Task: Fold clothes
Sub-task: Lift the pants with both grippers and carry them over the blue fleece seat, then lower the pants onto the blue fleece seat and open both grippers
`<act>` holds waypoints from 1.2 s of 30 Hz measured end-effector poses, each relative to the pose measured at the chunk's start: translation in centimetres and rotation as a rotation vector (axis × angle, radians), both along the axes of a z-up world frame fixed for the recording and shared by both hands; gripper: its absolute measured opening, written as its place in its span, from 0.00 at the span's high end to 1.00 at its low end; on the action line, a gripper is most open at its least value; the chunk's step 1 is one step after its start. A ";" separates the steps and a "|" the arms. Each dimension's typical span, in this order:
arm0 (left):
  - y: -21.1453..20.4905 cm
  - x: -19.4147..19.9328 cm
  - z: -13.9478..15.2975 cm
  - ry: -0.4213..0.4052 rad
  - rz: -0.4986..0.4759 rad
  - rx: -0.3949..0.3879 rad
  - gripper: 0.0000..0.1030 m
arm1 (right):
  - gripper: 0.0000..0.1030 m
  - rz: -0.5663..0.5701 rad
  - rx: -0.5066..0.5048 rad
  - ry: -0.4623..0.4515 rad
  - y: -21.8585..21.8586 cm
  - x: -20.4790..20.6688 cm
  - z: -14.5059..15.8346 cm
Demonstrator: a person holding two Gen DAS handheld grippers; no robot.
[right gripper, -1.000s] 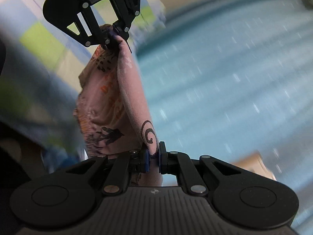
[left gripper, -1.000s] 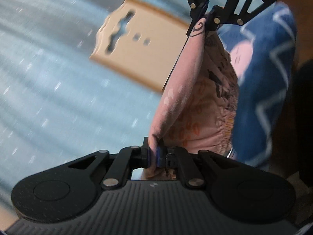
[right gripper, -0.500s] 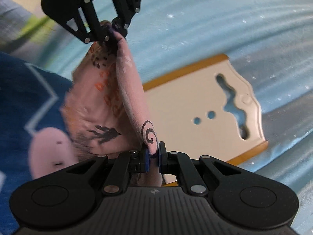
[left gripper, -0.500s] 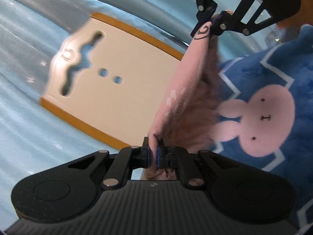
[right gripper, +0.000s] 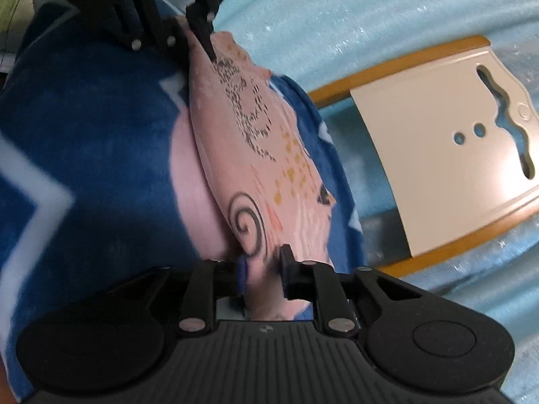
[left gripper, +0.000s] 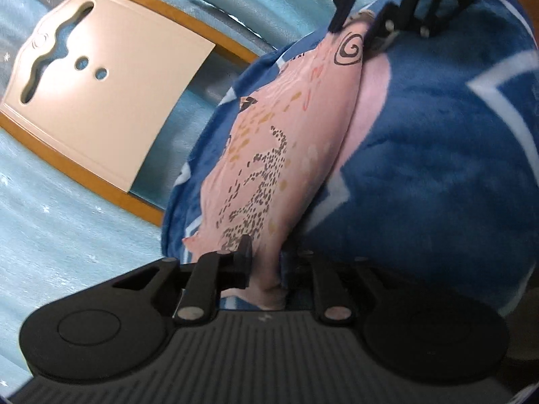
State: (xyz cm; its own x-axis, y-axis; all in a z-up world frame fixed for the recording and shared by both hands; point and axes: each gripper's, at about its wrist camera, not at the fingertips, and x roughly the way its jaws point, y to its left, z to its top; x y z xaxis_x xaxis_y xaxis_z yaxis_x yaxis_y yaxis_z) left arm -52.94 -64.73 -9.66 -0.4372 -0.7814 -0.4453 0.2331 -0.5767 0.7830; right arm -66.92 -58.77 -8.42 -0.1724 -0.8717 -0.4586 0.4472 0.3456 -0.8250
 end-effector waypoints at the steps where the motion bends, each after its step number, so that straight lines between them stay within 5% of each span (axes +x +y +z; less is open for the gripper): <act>1: 0.1 0.1 0.0 -0.003 -0.002 -0.006 0.86 | 0.80 -0.007 -0.002 0.008 0.3 -0.3 0.0; 12: 0.5 0.6 -0.6 -0.046 -0.009 -0.038 0.91 | 0.93 -0.042 0.006 -0.021 1.8 -0.7 -0.6; 36: 0.6 2.3 -0.1 0.058 0.064 0.059 0.87 | 0.92 -0.101 0.038 -0.064 2.3 0.4 -1.2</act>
